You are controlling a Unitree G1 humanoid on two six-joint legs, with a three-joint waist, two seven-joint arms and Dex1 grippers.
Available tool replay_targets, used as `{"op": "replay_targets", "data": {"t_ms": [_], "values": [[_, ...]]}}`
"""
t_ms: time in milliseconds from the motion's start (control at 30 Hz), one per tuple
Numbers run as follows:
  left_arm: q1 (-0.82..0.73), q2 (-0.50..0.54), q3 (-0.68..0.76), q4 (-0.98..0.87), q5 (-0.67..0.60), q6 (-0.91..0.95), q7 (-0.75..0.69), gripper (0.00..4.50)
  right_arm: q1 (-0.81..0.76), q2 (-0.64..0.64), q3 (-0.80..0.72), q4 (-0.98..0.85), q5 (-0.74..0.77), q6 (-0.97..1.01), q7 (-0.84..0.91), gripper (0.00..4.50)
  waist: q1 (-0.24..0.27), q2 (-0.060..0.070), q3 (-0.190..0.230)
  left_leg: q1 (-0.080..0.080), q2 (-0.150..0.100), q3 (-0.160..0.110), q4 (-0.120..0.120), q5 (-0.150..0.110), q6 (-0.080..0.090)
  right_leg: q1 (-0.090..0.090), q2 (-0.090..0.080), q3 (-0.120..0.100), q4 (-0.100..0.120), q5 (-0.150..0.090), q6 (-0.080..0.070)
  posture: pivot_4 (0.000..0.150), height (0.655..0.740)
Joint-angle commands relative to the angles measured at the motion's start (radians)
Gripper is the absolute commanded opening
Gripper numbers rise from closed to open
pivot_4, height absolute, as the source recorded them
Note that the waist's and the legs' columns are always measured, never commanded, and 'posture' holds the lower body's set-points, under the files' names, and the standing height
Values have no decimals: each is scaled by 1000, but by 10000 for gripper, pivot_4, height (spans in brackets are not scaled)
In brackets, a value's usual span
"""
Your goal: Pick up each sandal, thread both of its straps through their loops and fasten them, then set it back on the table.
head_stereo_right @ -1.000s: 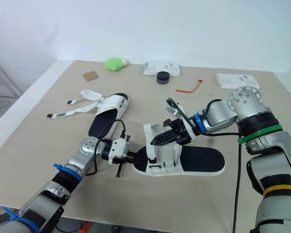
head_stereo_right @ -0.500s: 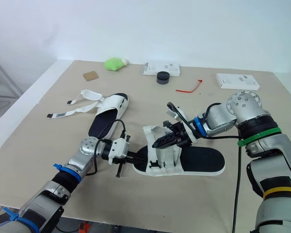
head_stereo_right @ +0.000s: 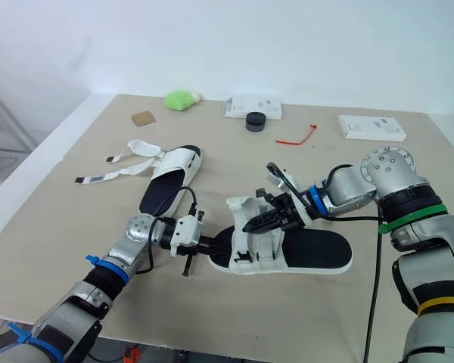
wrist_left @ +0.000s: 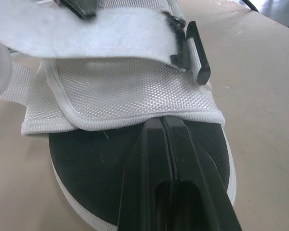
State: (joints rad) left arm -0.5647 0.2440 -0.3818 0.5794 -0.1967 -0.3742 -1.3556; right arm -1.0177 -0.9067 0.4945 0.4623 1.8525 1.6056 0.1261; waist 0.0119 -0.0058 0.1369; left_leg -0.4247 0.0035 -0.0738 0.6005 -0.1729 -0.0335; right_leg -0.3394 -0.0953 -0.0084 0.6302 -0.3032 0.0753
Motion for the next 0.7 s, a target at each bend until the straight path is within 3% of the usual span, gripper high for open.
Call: {"op": "replay_targets", "data": {"t_ms": [33, 200, 500, 700], "values": [[82, 15, -99, 177, 148, 62, 5, 0, 13, 3, -31, -22, -6, 9, -7, 637, 0, 0, 0, 0, 0, 0, 0, 0, 0, 0, 0, 0, 0, 0, 0, 1500, 7400], [84, 17, -99, 177, 150, 60, 7, 0, 53, 8, -49, -38, -47, 9, -16, 637, 0, 0, 0, 0, -1, -1, 0, 0, 0, 0, 0, 0, 0, 0, 0, 1500, 7400], [84, 21, -101, 170, 150, 59, 0, 0, 134, 38, -122, -81, -259, 9, 19, 637, 0, 0, -2, 0, -4, -3, 0, 0, 0, 1, 0, -1, 0, -1, 1, 1500, 7400], [85, 27, -100, 159, 147, 66, -6, 0, 156, -8, -135, -226, -252, 9, 130, 637, 0, 0, -2, 0, -4, -7, 0, 0, 1, 1, 0, -1, 0, -1, 2, 1500, 7400]]}}
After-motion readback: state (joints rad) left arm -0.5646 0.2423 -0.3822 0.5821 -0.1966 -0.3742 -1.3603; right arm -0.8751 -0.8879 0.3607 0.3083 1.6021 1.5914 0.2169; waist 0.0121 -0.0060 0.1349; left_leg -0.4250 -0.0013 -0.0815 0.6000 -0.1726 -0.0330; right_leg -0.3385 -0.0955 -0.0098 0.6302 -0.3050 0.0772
